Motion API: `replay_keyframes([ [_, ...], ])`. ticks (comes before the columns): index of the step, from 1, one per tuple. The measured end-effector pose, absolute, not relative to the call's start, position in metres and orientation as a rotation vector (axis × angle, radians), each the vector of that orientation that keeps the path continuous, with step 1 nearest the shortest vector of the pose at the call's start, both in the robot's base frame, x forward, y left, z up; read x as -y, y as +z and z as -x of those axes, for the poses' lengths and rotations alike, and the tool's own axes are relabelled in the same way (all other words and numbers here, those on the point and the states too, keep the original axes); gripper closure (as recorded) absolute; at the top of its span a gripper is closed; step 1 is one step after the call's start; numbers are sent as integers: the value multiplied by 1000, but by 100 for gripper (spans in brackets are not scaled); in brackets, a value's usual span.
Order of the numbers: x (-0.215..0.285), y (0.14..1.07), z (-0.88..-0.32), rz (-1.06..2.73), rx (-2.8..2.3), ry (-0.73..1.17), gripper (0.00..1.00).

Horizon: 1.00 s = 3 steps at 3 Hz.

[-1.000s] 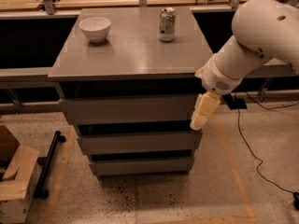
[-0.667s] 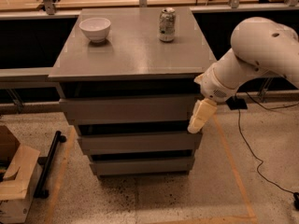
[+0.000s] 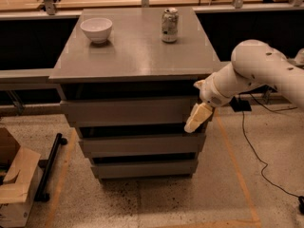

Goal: Open top drawer

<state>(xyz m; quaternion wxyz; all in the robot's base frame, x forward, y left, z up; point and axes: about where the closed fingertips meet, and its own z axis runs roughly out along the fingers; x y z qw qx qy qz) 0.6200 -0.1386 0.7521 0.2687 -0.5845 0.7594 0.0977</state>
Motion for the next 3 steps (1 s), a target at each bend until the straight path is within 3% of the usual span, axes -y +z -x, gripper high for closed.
replay_keyframes([
  [3, 121, 682, -681, 1450, -2002, 410, 0],
])
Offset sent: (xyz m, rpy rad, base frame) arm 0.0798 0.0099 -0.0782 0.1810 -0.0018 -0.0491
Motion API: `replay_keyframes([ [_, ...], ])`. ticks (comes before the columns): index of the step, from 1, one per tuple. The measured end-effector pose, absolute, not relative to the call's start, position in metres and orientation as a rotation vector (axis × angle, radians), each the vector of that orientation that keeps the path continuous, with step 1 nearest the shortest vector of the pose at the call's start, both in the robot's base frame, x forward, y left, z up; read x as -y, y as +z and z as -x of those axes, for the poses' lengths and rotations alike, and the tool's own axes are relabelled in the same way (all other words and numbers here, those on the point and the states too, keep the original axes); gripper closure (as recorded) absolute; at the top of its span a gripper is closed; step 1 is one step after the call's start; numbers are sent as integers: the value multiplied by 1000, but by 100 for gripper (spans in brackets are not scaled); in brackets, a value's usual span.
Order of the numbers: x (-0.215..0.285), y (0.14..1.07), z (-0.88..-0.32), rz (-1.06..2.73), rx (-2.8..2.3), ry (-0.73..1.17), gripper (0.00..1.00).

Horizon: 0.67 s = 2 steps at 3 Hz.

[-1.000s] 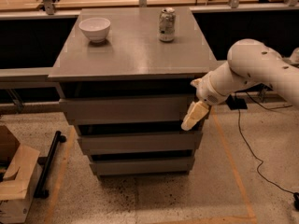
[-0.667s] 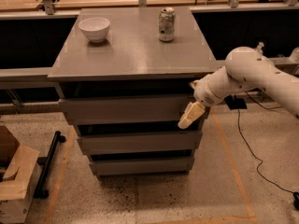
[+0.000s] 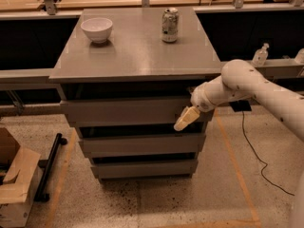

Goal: Open top drawer

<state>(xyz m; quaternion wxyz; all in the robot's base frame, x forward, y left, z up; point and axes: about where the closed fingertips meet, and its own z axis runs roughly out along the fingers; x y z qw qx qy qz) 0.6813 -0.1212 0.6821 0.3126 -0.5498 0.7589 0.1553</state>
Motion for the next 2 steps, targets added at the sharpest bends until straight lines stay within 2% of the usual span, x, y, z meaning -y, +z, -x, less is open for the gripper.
replay_keyframes([
  [1, 116, 675, -661, 1476, -2024, 424, 0],
  [2, 125, 679, -614, 1487, -2103, 437, 0],
])
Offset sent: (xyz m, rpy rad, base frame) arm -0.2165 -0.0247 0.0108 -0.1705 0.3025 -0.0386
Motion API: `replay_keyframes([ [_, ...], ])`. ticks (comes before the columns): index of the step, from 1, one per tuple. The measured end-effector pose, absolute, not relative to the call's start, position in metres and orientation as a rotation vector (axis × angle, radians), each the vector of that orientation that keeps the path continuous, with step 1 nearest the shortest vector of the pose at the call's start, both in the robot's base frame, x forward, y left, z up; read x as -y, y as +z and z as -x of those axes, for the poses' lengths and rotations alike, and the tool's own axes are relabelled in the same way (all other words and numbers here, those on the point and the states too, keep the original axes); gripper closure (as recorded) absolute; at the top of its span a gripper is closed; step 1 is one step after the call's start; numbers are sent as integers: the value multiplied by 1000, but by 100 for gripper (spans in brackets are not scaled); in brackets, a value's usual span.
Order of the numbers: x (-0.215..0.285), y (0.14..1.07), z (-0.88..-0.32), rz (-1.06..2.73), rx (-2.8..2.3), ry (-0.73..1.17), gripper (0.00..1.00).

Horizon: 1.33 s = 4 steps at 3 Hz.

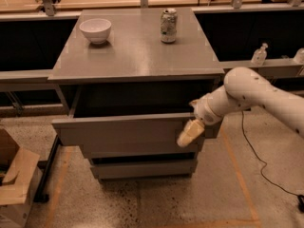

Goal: Open top drawer

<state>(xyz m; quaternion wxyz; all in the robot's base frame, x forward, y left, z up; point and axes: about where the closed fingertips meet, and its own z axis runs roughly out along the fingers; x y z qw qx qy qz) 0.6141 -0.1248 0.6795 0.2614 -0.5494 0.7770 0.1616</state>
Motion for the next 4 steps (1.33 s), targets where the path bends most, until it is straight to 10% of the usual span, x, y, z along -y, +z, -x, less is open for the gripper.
replay_keyframes([
  [4, 129, 670, -528, 1523, -2265, 499, 0],
])
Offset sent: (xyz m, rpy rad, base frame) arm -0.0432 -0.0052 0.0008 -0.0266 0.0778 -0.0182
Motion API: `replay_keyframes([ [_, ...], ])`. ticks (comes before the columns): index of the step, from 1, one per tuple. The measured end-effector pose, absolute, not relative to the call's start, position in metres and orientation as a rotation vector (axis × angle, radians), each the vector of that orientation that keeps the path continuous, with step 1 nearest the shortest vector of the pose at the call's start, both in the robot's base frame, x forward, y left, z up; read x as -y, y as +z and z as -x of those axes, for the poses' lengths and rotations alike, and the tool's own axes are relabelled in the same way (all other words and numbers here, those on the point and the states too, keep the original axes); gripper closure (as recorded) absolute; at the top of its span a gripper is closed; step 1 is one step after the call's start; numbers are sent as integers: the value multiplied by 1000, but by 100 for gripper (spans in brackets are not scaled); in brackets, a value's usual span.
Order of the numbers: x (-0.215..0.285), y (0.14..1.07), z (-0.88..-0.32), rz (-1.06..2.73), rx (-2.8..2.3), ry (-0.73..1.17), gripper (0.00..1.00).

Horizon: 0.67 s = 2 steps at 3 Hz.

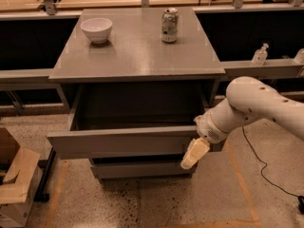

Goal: Open top drawer

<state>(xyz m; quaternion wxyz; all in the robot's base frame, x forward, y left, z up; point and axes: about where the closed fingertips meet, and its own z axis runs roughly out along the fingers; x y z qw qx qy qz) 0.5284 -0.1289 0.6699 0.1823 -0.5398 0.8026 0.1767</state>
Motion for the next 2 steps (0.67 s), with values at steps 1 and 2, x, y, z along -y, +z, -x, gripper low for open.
replay_keyframes([
  [1, 131, 668, -519, 1510, -2296, 525, 17],
  [2, 131, 673, -519, 1510, -2296, 525, 41],
])
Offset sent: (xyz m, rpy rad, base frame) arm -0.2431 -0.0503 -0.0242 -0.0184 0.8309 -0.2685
